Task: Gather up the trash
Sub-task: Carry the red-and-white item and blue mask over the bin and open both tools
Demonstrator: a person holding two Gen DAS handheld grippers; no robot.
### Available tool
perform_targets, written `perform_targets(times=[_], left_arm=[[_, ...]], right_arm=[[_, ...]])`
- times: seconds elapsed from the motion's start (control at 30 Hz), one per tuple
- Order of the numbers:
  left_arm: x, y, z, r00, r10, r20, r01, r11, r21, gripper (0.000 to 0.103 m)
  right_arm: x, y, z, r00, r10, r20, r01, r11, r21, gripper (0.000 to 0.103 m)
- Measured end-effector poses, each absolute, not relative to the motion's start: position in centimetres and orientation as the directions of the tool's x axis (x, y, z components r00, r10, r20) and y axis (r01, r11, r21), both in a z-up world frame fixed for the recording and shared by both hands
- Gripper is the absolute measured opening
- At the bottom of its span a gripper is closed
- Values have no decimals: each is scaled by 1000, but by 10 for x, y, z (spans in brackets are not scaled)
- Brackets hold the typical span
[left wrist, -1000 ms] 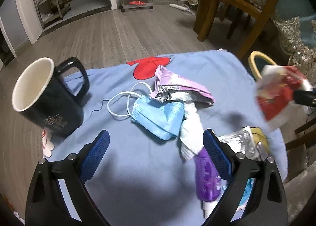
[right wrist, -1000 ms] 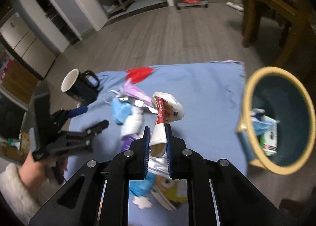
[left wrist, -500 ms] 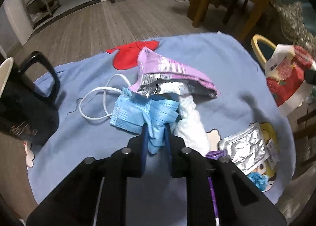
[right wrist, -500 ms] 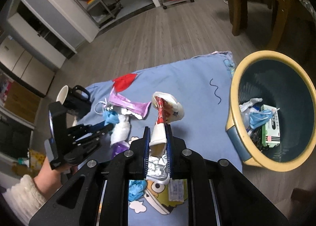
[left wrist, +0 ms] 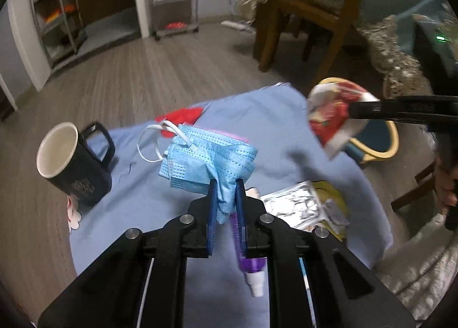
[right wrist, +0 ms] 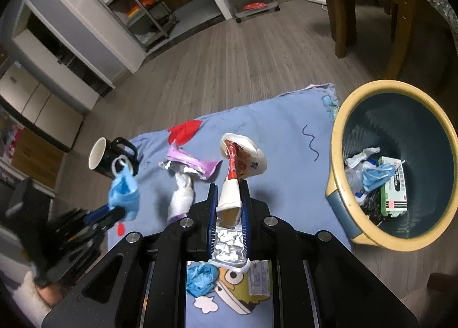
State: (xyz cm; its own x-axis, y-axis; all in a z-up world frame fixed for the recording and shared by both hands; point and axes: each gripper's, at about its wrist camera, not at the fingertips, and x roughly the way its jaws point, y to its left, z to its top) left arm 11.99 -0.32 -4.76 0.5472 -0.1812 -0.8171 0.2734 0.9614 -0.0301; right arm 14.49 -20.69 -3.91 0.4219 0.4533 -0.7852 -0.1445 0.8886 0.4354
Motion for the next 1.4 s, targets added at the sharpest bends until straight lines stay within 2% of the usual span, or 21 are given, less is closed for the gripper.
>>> perform_targets(times=[0.47,0.67,0.87,1.4], left_arm=[[101,-74,-5,581,-322,-748,443,896,-42,12],[111,-117,-12,536,-368,-760,519,853,-47,12],[124,-154,-21,494,-405,-769,571,818,-64,12],[173,-235,-69,419,-417,-807,669,743,-36,12]], right_arm=[[149,-259,-20,529,416,-739,-65,889,453,16],[154,-305,-17,582,361,-728,10,892,451,16],[160,-353,-38,576,275,-770,139,895,424,16],[164,-402,-87,501,239,-832,287,861,420,16]])
